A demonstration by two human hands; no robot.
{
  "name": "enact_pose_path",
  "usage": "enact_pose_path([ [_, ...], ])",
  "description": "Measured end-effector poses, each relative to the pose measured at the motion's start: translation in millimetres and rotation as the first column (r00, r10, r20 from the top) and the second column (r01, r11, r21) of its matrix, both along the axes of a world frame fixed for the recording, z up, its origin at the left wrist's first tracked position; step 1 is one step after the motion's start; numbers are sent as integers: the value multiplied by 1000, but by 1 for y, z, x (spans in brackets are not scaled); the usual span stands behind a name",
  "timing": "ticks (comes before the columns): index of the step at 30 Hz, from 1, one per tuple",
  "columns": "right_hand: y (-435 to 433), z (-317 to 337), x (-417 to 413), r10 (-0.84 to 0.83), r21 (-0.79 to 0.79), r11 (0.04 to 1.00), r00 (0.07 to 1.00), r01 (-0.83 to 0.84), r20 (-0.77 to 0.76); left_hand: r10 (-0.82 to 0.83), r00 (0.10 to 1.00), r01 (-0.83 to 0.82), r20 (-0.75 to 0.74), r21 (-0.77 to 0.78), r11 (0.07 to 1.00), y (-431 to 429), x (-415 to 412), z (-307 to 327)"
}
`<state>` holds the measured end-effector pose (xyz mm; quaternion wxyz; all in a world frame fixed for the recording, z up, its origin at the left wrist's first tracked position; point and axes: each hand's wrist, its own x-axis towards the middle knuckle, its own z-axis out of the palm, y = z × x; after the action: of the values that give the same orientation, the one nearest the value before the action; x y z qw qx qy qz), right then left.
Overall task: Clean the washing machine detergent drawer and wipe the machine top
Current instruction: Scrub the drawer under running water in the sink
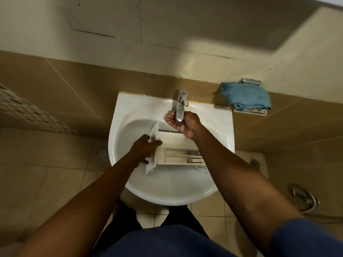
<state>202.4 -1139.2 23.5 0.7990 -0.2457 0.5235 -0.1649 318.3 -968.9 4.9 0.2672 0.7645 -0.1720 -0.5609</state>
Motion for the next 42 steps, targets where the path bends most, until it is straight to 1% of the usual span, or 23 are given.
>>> enact_pose_path([
  [3,-1,-6,3,5,33,999,1000,-5,7,4,990,-1,140,-22,1000,-2,-11,-5],
  [6,-1,-8,0,-16,48,999,1000,15,24,-74,963,93,260,-62,994,-2,-15,-10],
  [10,0,-3,2,-101,151,985,984,78,149,-199,891,256,408,-88,963,-1,-18,-14],
  [12,6,1,-1,-83,162,985,985,57,154,-219,877,294,428,-118,948,0,-18,-16],
  [14,15,5,-8,40,75,996,998,-43,40,-225,876,303,426,-125,945,1,-18,-17],
  [16,32,9,-14,209,-73,972,965,-222,-160,-223,873,305,434,-128,944,1,-18,-19],
  [18,50,7,-20,305,-178,914,907,-364,-290,-227,868,310,441,-124,943,0,-18,-19],
  [20,65,-1,-30,368,-252,858,878,-448,-307,-234,868,312,438,-116,943,0,-18,-19],
  [21,67,-6,-37,398,-293,819,857,-493,-327,-235,868,313,437,-113,943,0,-18,-19],
  [23,60,-12,-53,442,-361,703,775,-612,-452,-240,862,321,447,-114,940,0,-18,-19],
  [24,51,-14,-60,450,-389,607,703,-693,-550,-243,858,328,453,-118,937,0,-18,-19],
  [25,41,-15,-66,438,-409,463,604,-786,-666,-243,855,331,458,-120,936,0,-18,-18],
  [27,31,-16,-69,294,-358,109,374,-927,-880,-242,851,332,467,-122,935,1,-18,-18],
  [28,32,-19,-65,207,-339,5,332,-941,-920,-243,848,335,472,-121,934,1,-19,-19],
  [29,38,-22,-58,168,-356,-60,342,-932,-924,-248,845,339,474,-115,934,0,-19,-19],
  [31,66,-31,-42,261,-444,-86,410,-892,-874,-244,843,334,480,-111,936,0,-20,-21],
  [32,82,-37,-40,321,-469,-64,427,-881,-846,-238,841,333,486,-117,936,-1,-21,-22],
  [33,94,-40,-43,329,-466,-82,418,-881,-847,-230,839,331,494,-127,935,-1,-22,-23],
  [35,98,-48,-69,222,-400,-195,357,-895,-907,-221,827,338,517,-143,930,-1,-23,-24],
  [36,94,-50,-84,166,-369,-223,338,-902,-926,-224,820,343,526,-139,929,0,-22,-25],
  [38,77,-50,-108,71,-276,-195,267,-941,-961,-223,819,342,529,-137,930,1,-22,-27],
  [41,58,-40,-96,10,-57,-133,56,-990,-998,-203,819,331,537,-152,931,2,-22,-29],
  [42,59,-40,-84,20,-58,-122,56,-991,-998,-201,821,327,534,-153,932,1,-22,-29],
])
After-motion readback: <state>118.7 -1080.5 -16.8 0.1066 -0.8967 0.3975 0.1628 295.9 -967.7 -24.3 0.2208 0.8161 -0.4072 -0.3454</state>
